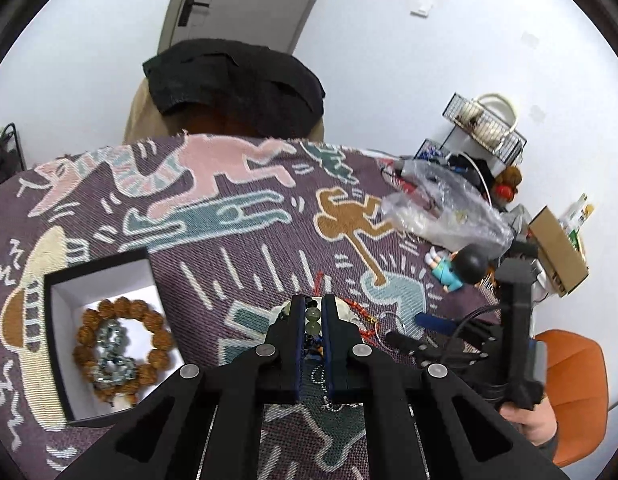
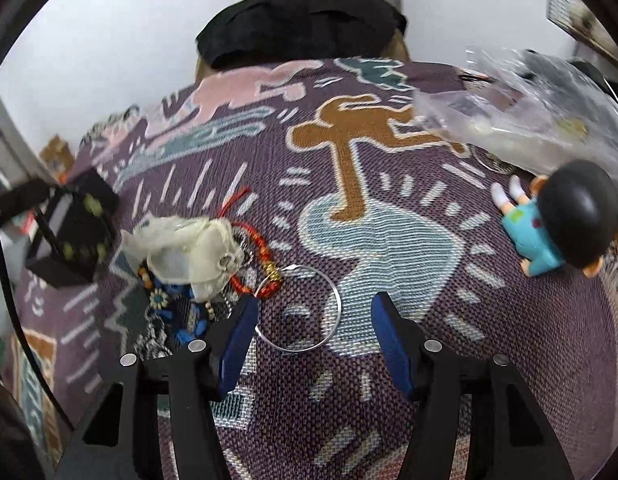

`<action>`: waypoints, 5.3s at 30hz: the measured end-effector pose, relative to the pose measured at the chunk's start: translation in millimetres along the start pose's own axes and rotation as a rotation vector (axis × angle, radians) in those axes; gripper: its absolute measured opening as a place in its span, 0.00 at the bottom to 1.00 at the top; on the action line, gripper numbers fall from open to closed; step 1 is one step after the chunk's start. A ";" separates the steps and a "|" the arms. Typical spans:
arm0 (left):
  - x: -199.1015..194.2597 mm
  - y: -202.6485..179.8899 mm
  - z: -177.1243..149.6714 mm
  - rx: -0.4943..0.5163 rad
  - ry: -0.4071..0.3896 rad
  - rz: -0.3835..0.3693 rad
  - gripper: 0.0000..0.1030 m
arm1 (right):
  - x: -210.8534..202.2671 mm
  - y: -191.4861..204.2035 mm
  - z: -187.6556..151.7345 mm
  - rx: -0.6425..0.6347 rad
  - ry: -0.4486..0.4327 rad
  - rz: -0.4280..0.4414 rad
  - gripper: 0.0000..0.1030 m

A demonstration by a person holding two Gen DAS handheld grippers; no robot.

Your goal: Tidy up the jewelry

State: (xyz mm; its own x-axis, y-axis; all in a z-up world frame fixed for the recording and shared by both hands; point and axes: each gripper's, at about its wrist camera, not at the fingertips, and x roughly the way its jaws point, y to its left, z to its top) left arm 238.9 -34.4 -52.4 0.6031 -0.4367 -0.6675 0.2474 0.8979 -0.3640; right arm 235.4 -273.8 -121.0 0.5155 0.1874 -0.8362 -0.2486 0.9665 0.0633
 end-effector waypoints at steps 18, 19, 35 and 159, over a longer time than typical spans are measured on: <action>-37.7 36.9 -7.7 -0.081 -0.068 -0.011 0.08 | 11.8 10.4 3.0 -0.217 0.059 0.018 0.60; -38.4 38.2 -7.9 -0.083 -0.069 -0.012 0.08 | 12.8 11.2 3.8 -0.223 0.058 0.018 0.60; -56.2 56.7 -6.8 -0.115 -0.108 -0.009 0.08 | -19.2 -2.9 -2.0 -0.178 -0.041 0.038 0.49; 84.6 -59.3 -78.1 0.155 0.230 0.190 0.52 | -49.5 -27.1 -37.6 0.185 -0.187 0.252 0.59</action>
State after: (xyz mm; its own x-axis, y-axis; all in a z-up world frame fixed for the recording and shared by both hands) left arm 216.1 -128.9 -137.9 0.4668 -0.2452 -0.8497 0.2701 0.9544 -0.1271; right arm 185.8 -315.8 -101.9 0.6024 0.4357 -0.6688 -0.2428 0.8982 0.3664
